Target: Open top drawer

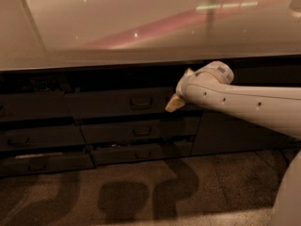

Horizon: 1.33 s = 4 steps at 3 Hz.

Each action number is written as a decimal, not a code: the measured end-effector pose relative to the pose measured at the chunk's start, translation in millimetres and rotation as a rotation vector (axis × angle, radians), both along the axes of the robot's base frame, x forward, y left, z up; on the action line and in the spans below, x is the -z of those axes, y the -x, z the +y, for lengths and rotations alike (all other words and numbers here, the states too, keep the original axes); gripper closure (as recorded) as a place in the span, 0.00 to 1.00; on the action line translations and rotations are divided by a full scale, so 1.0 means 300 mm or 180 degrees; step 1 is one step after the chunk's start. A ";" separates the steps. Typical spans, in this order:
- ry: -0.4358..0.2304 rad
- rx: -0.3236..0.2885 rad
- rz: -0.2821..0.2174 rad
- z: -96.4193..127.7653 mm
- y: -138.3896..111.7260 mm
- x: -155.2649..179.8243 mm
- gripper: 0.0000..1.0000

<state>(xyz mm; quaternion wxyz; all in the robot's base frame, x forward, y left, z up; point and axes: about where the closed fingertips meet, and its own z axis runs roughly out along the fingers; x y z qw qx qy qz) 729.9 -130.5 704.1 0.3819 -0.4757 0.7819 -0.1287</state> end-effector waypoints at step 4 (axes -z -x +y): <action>0.0199 0.0110 0.0526 -0.016 -0.037 0.287 0.00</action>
Offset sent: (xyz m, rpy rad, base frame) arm 0.0161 -0.0091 -0.1203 -0.1116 0.2136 -0.0589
